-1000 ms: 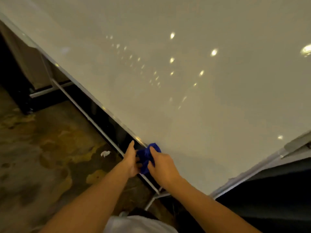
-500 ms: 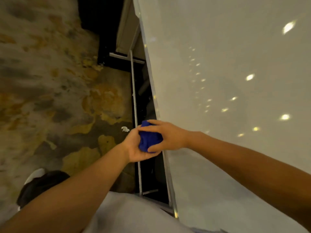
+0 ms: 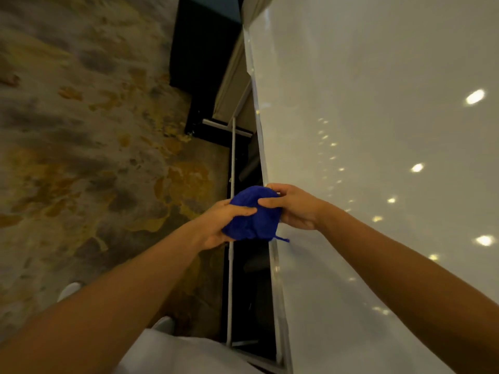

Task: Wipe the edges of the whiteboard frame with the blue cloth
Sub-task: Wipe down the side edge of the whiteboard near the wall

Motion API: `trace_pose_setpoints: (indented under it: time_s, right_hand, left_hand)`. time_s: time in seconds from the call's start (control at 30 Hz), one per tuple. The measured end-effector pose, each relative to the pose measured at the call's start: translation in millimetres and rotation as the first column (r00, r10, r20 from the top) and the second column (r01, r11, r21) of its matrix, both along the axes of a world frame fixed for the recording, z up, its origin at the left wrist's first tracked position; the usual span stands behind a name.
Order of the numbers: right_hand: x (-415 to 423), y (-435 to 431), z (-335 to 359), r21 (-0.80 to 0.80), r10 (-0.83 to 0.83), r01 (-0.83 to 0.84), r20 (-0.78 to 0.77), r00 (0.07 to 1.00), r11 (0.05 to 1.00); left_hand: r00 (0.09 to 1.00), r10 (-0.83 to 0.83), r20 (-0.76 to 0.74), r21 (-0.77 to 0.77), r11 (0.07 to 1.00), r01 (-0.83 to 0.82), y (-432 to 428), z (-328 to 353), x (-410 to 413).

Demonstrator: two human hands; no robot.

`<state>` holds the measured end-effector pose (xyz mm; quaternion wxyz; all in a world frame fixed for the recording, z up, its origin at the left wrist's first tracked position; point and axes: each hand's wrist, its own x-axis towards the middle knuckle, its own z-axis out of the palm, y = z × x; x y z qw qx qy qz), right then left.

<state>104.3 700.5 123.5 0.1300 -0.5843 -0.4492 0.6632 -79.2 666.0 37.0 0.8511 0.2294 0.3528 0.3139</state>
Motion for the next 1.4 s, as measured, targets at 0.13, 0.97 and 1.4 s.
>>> trace_pose_setpoints:
  time_s: [0.13,0.97,1.4]
  right_hand:
    - [-3,2,-7,0.060,-0.162,0.160,0.015,0.987,0.985]
    - [-13,23,9,-0.012,0.724,-0.984,0.679,0.122,0.177]
    - [-15,76,-38,-0.317,0.815,-0.879,0.566,0.126,0.355]
  left_hand:
    - [0.916,0.177,-0.359,0.223,0.970,-0.100,1,2,-9]
    - [0.933,0.191,0.305,-0.500,0.866,-0.014,-7,-42,43]
    - [0.995,0.044,-0.093,-0.557,0.825,-0.089,-67,-81,126]
